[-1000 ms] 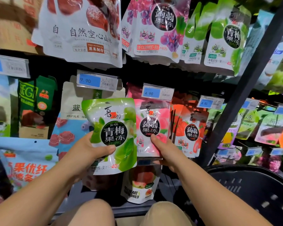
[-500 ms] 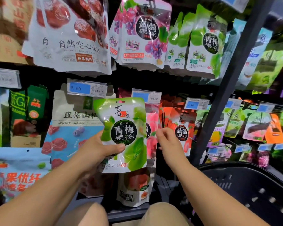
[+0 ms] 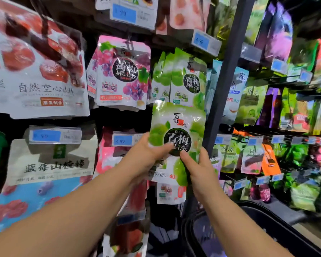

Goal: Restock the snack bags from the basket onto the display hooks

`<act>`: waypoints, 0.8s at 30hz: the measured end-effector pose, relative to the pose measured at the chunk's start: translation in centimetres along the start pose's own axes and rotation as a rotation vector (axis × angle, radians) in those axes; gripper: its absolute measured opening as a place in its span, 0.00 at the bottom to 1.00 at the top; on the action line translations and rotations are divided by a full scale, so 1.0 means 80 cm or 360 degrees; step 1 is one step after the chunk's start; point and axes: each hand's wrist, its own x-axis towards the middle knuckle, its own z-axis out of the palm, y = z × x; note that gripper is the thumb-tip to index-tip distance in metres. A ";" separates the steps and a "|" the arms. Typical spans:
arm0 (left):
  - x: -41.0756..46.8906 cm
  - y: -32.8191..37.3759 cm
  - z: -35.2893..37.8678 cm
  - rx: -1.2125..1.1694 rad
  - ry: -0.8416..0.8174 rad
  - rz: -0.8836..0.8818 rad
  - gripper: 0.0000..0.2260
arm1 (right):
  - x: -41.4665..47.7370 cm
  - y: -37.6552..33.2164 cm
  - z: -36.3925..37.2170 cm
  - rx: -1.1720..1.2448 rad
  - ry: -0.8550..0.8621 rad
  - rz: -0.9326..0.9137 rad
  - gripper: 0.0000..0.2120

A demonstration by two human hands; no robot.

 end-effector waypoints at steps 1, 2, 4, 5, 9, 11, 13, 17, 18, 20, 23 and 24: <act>0.010 0.010 0.009 -0.0023 0.0035 0.0037 0.12 | 0.010 -0.007 -0.006 0.0023 0.0062 -0.0038 0.12; 0.021 0.019 0.018 -0.0043 0.0059 0.0076 0.10 | 0.021 -0.014 -0.013 0.0046 0.0106 -0.0075 0.12; 0.041 0.034 0.032 -0.0058 0.0093 0.0138 0.07 | 0.044 -0.027 -0.023 0.0038 0.0167 -0.0164 0.15; 0.050 0.042 0.038 -0.0053 0.0113 0.0163 0.07 | 0.055 -0.035 -0.027 0.0013 0.0199 -0.0211 0.19; 0.087 0.071 0.049 0.0082 0.0245 0.0279 0.17 | 0.103 -0.063 -0.033 -0.0063 0.0254 -0.0352 0.23; 0.107 0.084 0.049 0.0167 0.0293 0.0329 0.21 | 0.125 -0.076 -0.036 -0.0111 0.0267 -0.0383 0.23; 0.122 0.097 0.051 0.0251 0.0356 0.0370 0.27 | 0.146 -0.089 -0.037 -0.0102 0.0251 -0.0395 0.23; 0.140 0.124 0.055 0.0448 0.0453 0.0389 0.37 | 0.181 -0.106 -0.038 -0.0070 0.0244 -0.0403 0.20; 0.140 0.132 0.058 0.0486 0.0477 0.0384 0.34 | 0.188 -0.107 -0.039 -0.0063 0.0250 -0.0394 0.20; 0.143 0.140 0.063 0.0531 0.0518 0.0358 0.27 | 0.201 -0.109 -0.040 -0.0050 0.0260 -0.0371 0.20; 0.155 0.141 0.064 0.0595 0.0578 0.0334 0.25 | 0.214 -0.108 -0.042 -0.0076 0.0233 -0.0367 0.20; 0.157 0.141 0.065 0.0619 0.0597 0.0331 0.25 | 0.216 -0.108 -0.043 -0.0100 0.0218 -0.0373 0.20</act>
